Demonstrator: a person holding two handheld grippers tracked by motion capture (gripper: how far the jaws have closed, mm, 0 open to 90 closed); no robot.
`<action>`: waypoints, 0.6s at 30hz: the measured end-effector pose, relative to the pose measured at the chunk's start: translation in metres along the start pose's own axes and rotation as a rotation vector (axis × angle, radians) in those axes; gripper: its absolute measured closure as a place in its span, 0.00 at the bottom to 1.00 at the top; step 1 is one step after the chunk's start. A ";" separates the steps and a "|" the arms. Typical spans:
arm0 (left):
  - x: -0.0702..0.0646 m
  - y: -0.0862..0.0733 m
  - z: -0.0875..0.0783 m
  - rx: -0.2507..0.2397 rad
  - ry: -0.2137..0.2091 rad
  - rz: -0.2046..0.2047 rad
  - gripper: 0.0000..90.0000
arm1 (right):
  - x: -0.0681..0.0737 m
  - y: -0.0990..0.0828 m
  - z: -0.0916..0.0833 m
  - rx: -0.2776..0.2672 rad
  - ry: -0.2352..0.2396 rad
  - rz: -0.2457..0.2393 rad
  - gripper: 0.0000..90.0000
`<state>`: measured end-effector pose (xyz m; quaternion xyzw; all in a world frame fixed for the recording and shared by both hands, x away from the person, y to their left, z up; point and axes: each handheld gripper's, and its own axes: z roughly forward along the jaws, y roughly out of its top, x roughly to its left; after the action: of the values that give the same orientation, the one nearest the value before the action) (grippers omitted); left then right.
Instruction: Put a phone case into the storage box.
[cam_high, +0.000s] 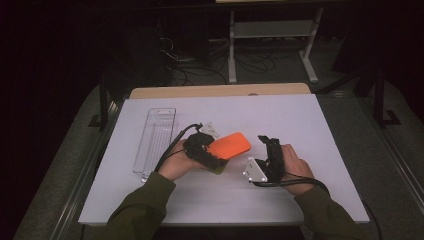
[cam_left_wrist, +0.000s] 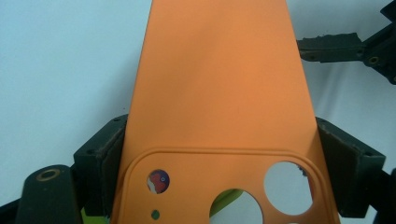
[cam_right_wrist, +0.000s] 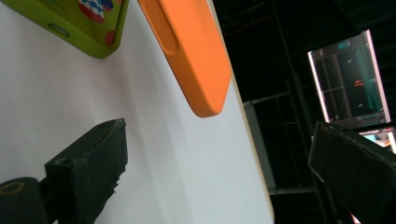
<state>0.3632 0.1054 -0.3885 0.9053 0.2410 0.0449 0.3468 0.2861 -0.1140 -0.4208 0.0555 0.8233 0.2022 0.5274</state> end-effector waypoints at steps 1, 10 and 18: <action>0.000 0.000 0.000 0.001 0.000 -0.001 0.17 | 0.001 0.001 0.000 0.001 -0.006 -0.014 0.05; 0.002 0.000 -0.001 0.019 0.000 0.027 0.17 | 0.007 0.004 0.001 -0.001 -0.060 -0.138 0.05; 0.002 0.003 -0.003 0.010 0.000 0.031 0.17 | 0.009 0.010 0.001 -0.013 -0.105 -0.187 0.06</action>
<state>0.3658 0.1062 -0.3849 0.9106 0.2271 0.0493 0.3417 0.2819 -0.1019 -0.4247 -0.0146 0.7949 0.1542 0.5866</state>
